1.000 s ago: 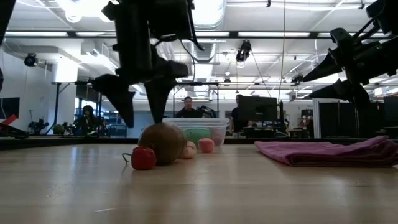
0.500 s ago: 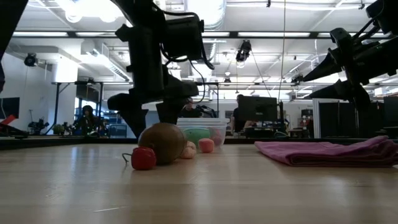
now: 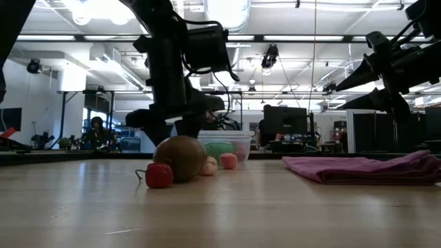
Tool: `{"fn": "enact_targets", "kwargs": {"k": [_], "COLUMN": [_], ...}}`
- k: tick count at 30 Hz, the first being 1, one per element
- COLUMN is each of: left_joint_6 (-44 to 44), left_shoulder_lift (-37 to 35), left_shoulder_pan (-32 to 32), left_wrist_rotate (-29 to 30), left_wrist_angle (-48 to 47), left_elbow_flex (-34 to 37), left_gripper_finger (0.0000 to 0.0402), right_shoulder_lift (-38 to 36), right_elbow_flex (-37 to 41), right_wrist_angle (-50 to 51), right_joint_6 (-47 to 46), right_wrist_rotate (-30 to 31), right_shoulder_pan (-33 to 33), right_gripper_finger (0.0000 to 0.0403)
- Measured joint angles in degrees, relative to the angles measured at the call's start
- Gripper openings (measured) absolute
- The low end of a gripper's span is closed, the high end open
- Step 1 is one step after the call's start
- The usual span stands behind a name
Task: Pick and placing Produce into tupperware
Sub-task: Put the top left pink peach into the white bin
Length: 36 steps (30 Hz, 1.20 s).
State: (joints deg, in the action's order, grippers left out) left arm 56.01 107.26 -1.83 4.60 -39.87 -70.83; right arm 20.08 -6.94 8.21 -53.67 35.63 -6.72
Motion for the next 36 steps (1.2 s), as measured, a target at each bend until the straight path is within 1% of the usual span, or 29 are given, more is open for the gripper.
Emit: {"fn": "enact_targets", "kwargs": {"k": [9, 21, 24, 27, 33, 36], "left_joint_6": [0.0, -0.9, -0.9, -1.2, -1.6, -2.4], "left_shoulder_lift": [1.5, 2.0, 2.0, 1.8, 1.8, 1.8], "left_shoulder_pan": [-0.1, -0.1, -0.1, -0.1, -0.1, -0.1], "left_wrist_rotate": [-0.3, -1.3, -2.4, -2.6, -2.8, -3.3], "left_wrist_angle": [0.5, -0.2, 0.6, 0.5, 0.4, 0.3], "left_elbow_flex": [0.2, -0.7, -1.5, -1.7, -1.2, -1.4], "left_gripper_finger": [0.0179, 0.0177, 0.0174, 0.0159, 0.0109, 0.0094], "right_shoulder_lift": [0.0, -0.1, -0.1, -0.1, -0.1, -0.1], "right_elbow_flex": [0.0, 0.0, 0.0, 0.0, 0.0, 0.0], "right_wrist_angle": [0.0, 0.0, 0.0, 0.0, 0.0, 0.0], "right_joint_6": [0.1, 0.1, 0.1, 0.1, 0.1, 0.1], "right_wrist_rotate": [0.0, 0.0, 0.0, 0.0, 0.0, 0.0], "right_shoulder_pan": [0.0, 0.0, 0.0, 0.0, 0.0, 0.0], "right_gripper_finger": [0.0216, 0.0216, 0.0216, 0.0216, 0.0216, 0.0216]}}
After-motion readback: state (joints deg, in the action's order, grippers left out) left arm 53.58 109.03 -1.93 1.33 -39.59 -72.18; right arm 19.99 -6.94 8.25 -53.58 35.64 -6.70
